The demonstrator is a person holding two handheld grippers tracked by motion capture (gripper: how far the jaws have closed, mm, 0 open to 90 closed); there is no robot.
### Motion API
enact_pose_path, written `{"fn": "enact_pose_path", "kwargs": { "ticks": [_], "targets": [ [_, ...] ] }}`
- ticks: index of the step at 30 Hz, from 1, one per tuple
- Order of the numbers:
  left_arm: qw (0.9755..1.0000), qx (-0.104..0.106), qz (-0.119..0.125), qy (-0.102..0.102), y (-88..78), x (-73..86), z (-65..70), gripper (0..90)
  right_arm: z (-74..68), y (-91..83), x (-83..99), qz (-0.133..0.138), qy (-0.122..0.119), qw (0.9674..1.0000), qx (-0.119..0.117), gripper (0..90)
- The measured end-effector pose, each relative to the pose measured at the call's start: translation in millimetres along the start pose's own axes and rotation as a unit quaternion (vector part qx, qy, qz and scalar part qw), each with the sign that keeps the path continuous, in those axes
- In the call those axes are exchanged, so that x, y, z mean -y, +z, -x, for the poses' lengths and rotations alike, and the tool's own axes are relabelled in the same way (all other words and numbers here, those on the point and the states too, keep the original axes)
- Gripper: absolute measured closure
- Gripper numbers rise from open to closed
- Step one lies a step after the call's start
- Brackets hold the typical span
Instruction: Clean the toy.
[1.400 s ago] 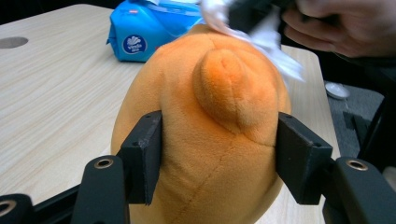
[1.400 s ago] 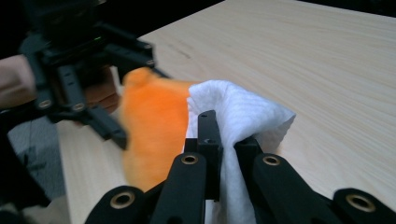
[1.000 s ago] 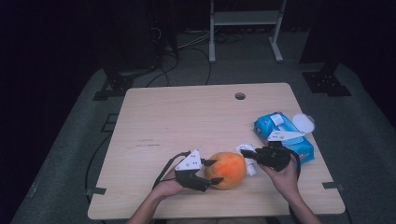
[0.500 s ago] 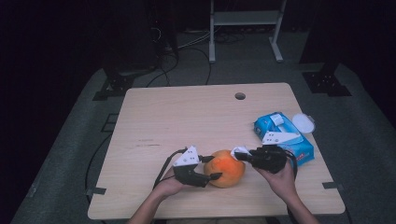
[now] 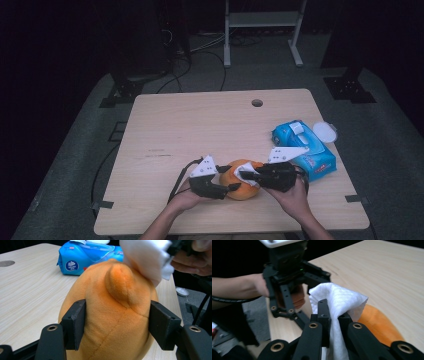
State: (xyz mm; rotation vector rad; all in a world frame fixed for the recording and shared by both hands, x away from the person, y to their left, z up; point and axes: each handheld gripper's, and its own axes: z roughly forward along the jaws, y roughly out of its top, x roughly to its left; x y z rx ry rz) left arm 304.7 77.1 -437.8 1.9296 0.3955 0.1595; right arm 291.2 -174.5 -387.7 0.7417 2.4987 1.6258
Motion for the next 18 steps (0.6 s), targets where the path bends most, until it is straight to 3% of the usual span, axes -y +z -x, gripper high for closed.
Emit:
{"fn": "enact_pose_path", "kwargs": {
  "ticks": [2,6,9,13,18],
  "targets": [
    [1.0,0.001,-0.002,0.003,-0.7,0.2,-1.0,36.0,5.1,-1.6,1.6,0.004,0.01,0.9999,0.012,85.1],
    [1.0,0.0,0.001,-0.001,-2.3,0.8,-2.8,36.2,19.7,-10.9,6.5,0.0,0.023,0.9978,0.062,85.2],
    [0.9999,-0.005,0.007,-0.011,-3.2,0.9,-5.7,35.5,33.9,-19.0,14.2,-0.003,0.052,0.9954,0.08,85.2],
    [0.9995,-0.013,0.009,-0.026,-3.3,0.7,-8.0,33.7,32.7,-21.8,16.4,-0.01,0.055,0.9949,0.084,85.3],
    [0.999,-0.021,0.007,-0.038,-1.9,-1.1,-6.0,33.5,16.3,-11.6,9.5,-0.013,0.028,0.9981,0.054,85.1]
  ]
}}
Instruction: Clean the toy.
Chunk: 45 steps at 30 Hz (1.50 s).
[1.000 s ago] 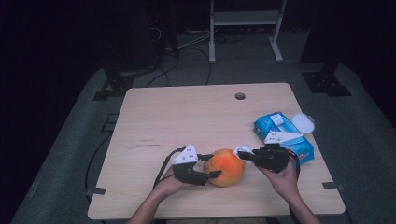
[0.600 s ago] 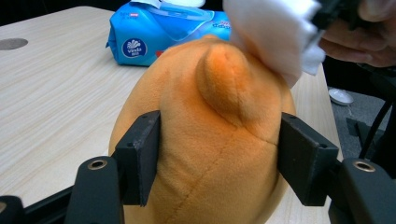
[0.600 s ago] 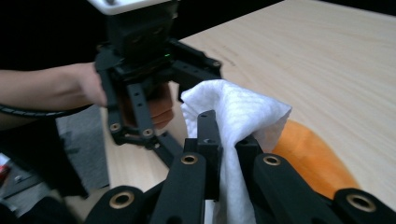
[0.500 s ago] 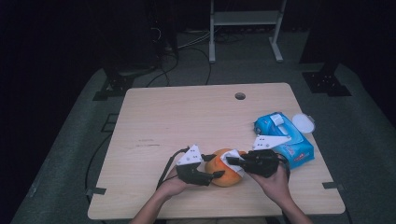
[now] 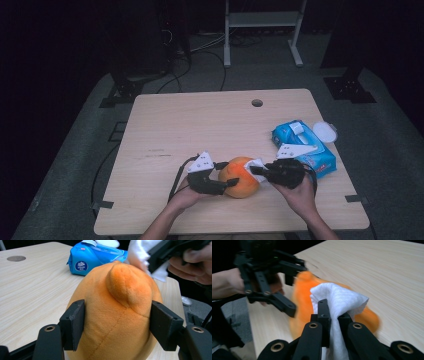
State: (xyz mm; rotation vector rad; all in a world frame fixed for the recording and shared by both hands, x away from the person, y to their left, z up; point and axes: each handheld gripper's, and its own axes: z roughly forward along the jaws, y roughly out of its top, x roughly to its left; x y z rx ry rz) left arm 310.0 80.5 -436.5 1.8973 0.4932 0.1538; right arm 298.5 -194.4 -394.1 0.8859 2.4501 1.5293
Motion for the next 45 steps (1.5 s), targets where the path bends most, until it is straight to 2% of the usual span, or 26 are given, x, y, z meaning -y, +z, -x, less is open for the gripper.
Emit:
{"fn": "enact_pose_path", "kwargs": {
  "ticks": [4,7,10,12,14,17,21,23,25,28,31,34,36,37,38,40,42,44,45],
  "targets": [
    [1.0,0.0,-0.001,0.004,2.8,-0.6,4.8,33.4,-7.2,3.4,-4.7,0.009,-0.012,0.9999,-0.008,85.1],
    [0.9999,-0.002,-0.001,0.01,6.2,-1.3,8.8,32.8,-4.9,3.7,-5.0,0.014,-0.005,0.9998,-0.013,85.1],
    [0.9998,0.003,-0.001,0.018,6.4,-1.9,10.1,31.6,-2.7,2.6,-4.8,0.016,-0.004,0.9998,-0.009,85.1],
    [0.9997,-0.002,0.001,0.023,5.0,-2.1,9.3,32.6,1.2,1.1,-4.0,0.016,0.0,0.9999,-0.003,85.0],
    [0.9998,-0.008,0.003,0.02,3.9,-2.3,8.3,33.3,8.0,-0.2,-1.7,0.014,0.006,0.9998,0.011,85.1],
    [0.9999,-0.012,0.008,0.006,2.8,-2.2,4.9,33.9,13.6,-3.3,2.8,0.011,0.02,0.9996,0.017,85.3],
    [0.9993,-0.027,0.013,-0.021,2.5,-2.1,0.2,33.6,-0.2,-0.8,-0.4,0.007,-0.003,0.9999,0.007,85.2],
    [0.9992,-0.029,0.012,-0.025,3.4,-2.8,1.1,33.3,-9.9,3.9,-3.7,0.006,-0.018,0.9998,-0.004,85.2],
    [0.9995,-0.024,0.01,-0.021,6.2,-3.1,5.5,32.7,-18.7,9.0,-6.6,0.003,-0.033,0.9994,-0.013,85.3],
    [0.9997,-0.023,0.004,-0.007,8.1,-4.1,12.1,31.6,-23.4,12.7,-9.1,0.002,-0.052,0.9987,-0.006,85.3],
    [0.9998,-0.018,0.002,-0.002,8.2,-3.8,13.3,31.9,-16.9,9.0,-7.6,0.014,-0.039,0.9991,-0.001,85.3],
    [0.9994,-0.005,-0.013,0.033,9.1,-2.4,17.3,31.9,-7.4,2.2,-5.8,0.019,-0.022,0.9994,0.019,85.2],
    [0.9987,0.009,-0.013,0.049,9.3,-1.1,18.9,30.9,1.8,-3.9,-3.7,0.025,-0.003,0.9993,0.029,85.1],
    [0.9979,0.01,-0.016,0.061,9.7,-0.8,18.7,28.3,6.8,-6.8,-2.1,0.026,0.008,0.9992,0.031,85.0],
    [0.9974,0.004,-0.02,0.07,10.7,-0.4,17.9,25.3,11.8,-9.0,-0.2,0.026,0.021,0.9991,0.027,85.0],
    [0.9976,-0.01,-0.022,0.065,14.0,1.8,13.4,18.3,18.0,-11.5,2.7,0.026,0.039,0.9988,0.016,85.0],
    [0.9974,-0.019,-0.024,0.065,18.4,5.5,10.2,13.3,16.6,-11.7,3.5,0.021,0.039,0.999,0.01,85.0],
    [0.9972,-0.019,-0.027,0.067,24.1,8.3,9.8,8.9,12.1,-9.6,2.8,0.015,0.029,0.9994,0.004,85.0],
    [0.9965,-0.024,-0.026,0.076,26.9,9.0,10.8,7.6,9.4,-7.9,2.1,0.011,0.024,0.9996,0.003,85.0]
  ]
}}
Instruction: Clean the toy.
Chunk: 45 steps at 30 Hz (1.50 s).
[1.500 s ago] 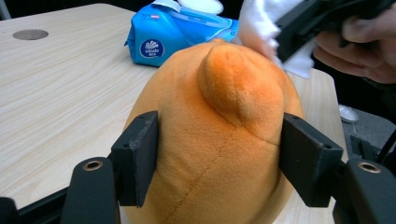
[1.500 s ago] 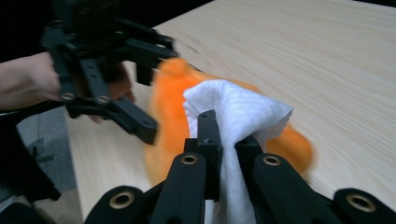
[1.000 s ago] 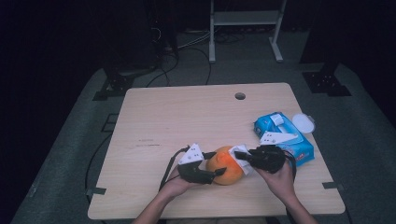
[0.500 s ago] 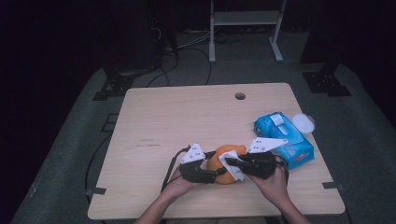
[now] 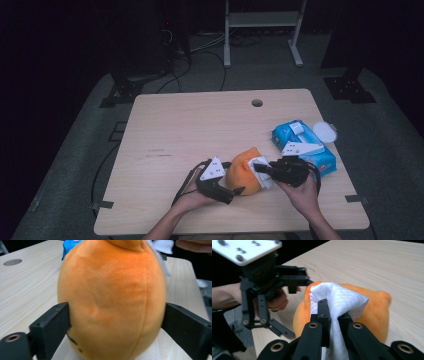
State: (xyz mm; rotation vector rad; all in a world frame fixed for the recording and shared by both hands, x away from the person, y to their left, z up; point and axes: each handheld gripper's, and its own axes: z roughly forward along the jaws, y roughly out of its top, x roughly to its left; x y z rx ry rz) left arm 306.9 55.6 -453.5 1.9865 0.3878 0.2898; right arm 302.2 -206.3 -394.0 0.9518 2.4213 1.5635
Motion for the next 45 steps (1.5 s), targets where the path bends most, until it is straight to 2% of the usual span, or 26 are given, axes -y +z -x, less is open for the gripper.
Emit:
{"fn": "enact_pose_path", "kwargs": {
  "ticks": [2,6,8,9,10,13,15,17,18,19,20,22,24,26,27,29,32,35,38,42,45],
  "targets": [
    [1.0,-0.003,-0.001,0.007,1.4,-0.4,1.4,8.4,-3.4,2.3,-0.6,-0.004,-0.007,1.0,0.001,85.0],
    [0.9996,-0.018,0.0,0.022,-3.9,-5.4,4.6,36.3,-1.6,0.9,-0.4,0.004,0.0,1.0,0.0,85.0],
    [0.9996,-0.018,0.001,0.022,-9.2,-12.8,4.5,40.7,-1.8,-1.2,-1.8,0.016,-0.001,0.9999,0.001,85.0],
    [0.9996,-0.018,0.001,0.022,-9.2,-12.8,4.5,41.1,-1.8,-1.2,-1.8,0.016,-0.001,0.9999,0.001,85.0],
    [0.9991,-0.025,0.007,0.033,-19.6,-20.2,3.9,41.3,-3.6,-4.3,-4.4,0.036,-0.002,0.9993,-0.001,85.0],
    [0.9969,-0.044,-0.006,0.065,-32.2,-28.1,5.3,41.5,-4.6,-3.6,-6.2,0.05,0.005,0.9987,-0.014,85.1],
    [0.9947,-0.054,-0.028,0.083,-36.7,-28.1,4.4,41.5,-2.0,1.3,-5.4,0.049,0.011,0.9985,-0.021,85.0],
    [0.9917,-0.064,-0.056,0.096,-33.3,-22.3,5.1,41.2,3.3,7.8,-2.6,0.031,0.017,0.9991,-0.023,85.0],
    [0.9913,-0.059,-0.066,0.097,-29.4,-18.6,6.2,39.7,6.9,10.2,-0.3,0.022,0.023,0.9993,-0.021,85.0],
    [0.9922,-0.049,-0.062,0.096,-27.0,-16.2,8.0,36.9,10.3,10.7,2.0,0.024,0.033,0.9989,-0.024,85.0],
    [0.992,-0.044,-0.061,0.101,-25.3,-16.3,10.9,35.5,12.0,9.2,2.7,0.027,0.041,0.9984,-0.027,85.0],
    [0.9908,-0.032,-0.066,0.113,-23.3,-19.6,16.8,32.4,10.7,3.1,-0.3,0.036,0.033,0.9985,-0.024,85.0],
    [0.992,-0.013,-0.063,0.109,-22.7,-21.5,20.7,31.7,8.4,-1.1,-3.5,0.037,0.028,0.9985,-0.027,85.0],
    [0.9927,0.011,-0.063,0.103,-24.5,-23.0,21.9,31.7,7.9,-1.2,-2.3,0.026,0.023,0.9991,-0.026,85.0],
    [0.9935,0.022,-0.061,0.094,-25.5,-23.4,21.5,31.9,8.4,0.2,0.5,0.013,0.026,0.9991,-0.032,85.0],
    [0.9947,0.056,-0.048,0.071,-28.9,-24.5,19.4,31.9,9.5,1.5,5.2,-0.009,0.027,0.9988,-0.04,84.9],
    [0.9957,0.07,-0.026,0.055,-32.7,-29.2,14.8,31.9,8.4,-0.1,11.1,-0.039,0.021,0.9977,-0.051,84.9],
    [0.9969,0.058,-0.021,0.049,-29.2,-32.9,10.7,24.5,7.7,-4.4,18.6,-0.051,0.015,0.9965,-0.065,84.8],
    [0.9971,0.067,-0.015,0.033,-21.9,-35.5,3.4,20.8,7.1,-7.5,27.0,-0.066,0.006,0.9949,-0.075,84.8],
    [0.9961,0.078,-0.031,0.028,-7.7,-40.2,-3.4,20.7,9.5,-12.3,33.3,-0.069,0.006,0.9946,-0.077,84.7],
    [0.9945,0.088,-0.049,0.029,3.5,-39.3,-4.9,19.8,10.7,-12.8,35.1,-0.068,0.005,0.9945,-0.079,84.6]
  ]
}}
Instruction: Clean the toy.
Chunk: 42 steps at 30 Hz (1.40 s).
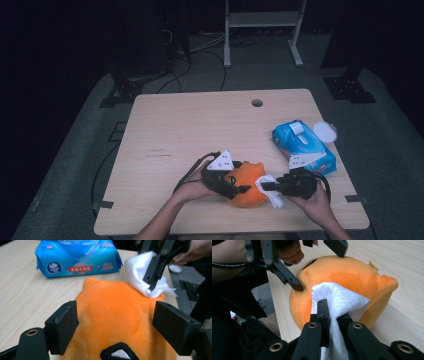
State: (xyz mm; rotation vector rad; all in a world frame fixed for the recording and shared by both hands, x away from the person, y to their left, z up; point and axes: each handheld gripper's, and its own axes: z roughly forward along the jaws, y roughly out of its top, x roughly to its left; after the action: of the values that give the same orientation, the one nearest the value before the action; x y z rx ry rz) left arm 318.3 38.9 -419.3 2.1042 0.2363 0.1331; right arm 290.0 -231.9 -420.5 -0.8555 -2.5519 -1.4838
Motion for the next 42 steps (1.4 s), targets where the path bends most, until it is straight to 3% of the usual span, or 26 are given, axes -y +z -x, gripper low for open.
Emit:
{"fn": "enact_pose_path", "kwargs": {
  "ticks": [3,8,13,16,21,25,29,31,36,42],
  "targets": [
    [1.0,0.001,-0.004,-0.007,6.3,3.2,-0.2,23.0,2.4,-1.9,1.0,0.0,0.004,1.0,0.004,84.2],
    [0.9998,-0.016,-0.006,-0.014,7.6,8.4,1.8,49.7,6.9,-6.1,3.9,0.014,0.018,0.9997,0.002,83.3],
    [0.9996,-0.02,0.007,-0.018,-0.7,2.6,3.6,59.9,4.2,-9.0,1.1,0.026,0.013,0.9996,0.004,83.1],
    [0.9992,-0.034,0.013,-0.013,-7.1,-2.7,2.4,61.3,4.3,-14.9,0.0,0.036,0.013,0.9993,0.005,83.2],
    [0.9964,-0.082,0.016,-0.014,-24.8,-4.7,-13.0,61.3,9.9,-27.5,3.2,0.034,0.016,0.999,0.024,83.6],
    [0.9926,-0.118,0.01,-0.028,-37.5,0.7,-27.2,61.0,19.0,-43.1,13.0,0.017,0.021,0.9978,0.061,83.8],
    [0.9883,-0.15,-0.004,-0.029,-40.2,7.5,-34.2,60.1,28.1,-50.9,25.3,-0.009,0.022,0.9937,0.109,83.4],
    [0.9872,-0.155,-0.013,-0.034,-38.0,12.5,-36.5,59.4,35.5,-50.0,31.7,-0.018,0.035,0.9924,0.116,79.9],
    [0.9878,-0.149,0.001,-0.046,-37.7,18.6,-36.9,56.7,41.9,-41.9,37.2,-0.036,0.038,0.9898,0.132,72.5],
    [0.9888,-0.143,-0.003,-0.044,-38.1,17.3,-36.2,51.8,43.8,-40.9,32.9,-0.013,0.04,0.9913,0.125,65.6]
  ]
}}
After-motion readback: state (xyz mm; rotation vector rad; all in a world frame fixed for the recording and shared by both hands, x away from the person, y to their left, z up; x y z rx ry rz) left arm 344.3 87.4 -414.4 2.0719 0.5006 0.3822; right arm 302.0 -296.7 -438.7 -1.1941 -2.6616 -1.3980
